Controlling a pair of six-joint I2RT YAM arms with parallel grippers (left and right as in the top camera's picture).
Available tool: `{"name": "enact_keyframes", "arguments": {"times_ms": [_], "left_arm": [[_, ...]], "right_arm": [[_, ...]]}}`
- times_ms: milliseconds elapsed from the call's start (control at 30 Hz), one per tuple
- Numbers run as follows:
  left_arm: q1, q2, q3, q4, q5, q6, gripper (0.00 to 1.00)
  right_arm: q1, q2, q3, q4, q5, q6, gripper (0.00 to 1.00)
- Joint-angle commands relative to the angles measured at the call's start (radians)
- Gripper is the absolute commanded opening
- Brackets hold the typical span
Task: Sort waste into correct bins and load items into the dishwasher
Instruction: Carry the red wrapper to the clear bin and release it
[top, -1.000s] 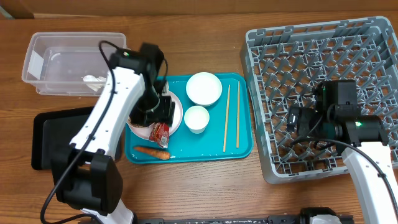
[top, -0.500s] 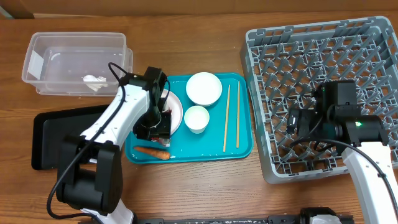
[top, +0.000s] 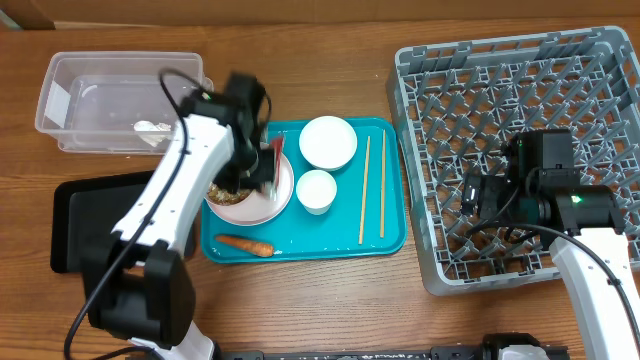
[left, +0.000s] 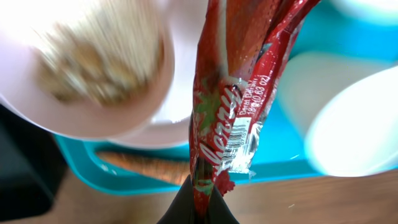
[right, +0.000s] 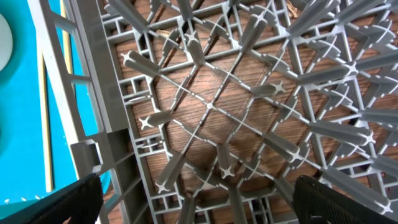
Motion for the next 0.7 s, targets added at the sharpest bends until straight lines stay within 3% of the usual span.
{"name": "enact_keyframes", "arguments": {"times_ms": [0, 200, 567, 633, 667], "left_arm": [[0.053, -0.054, 0.171, 0.002, -0.065, 0.027, 0.04], [0.18, -0.051, 0.242, 0.156, -0.233, 0.003, 0.04], [0.362, 0.084, 0.224, 0.349, -0.238, -0.018, 0.05], [0.369, 0.11, 0.224, 0.363, -0.233, -0.018, 0.1], [0.37, 0.118, 0.224, 0.367, -0.23, -0.018, 0.2]], "right_arm": [[0.004, -0.014, 0.027, 0.006, 0.028, 0.001, 1.0], [0.003, -0.014, 0.027, 0.005, 0.034, 0.001, 1.0], [0.003, -0.014, 0.027, 0.005, 0.034, 0.001, 1.0], [0.004, -0.014, 0.027, 0.005, 0.034, 0.001, 1.0], [0.004, -0.014, 0.027, 0.003, 0.034, 0.001, 1.0]]}}
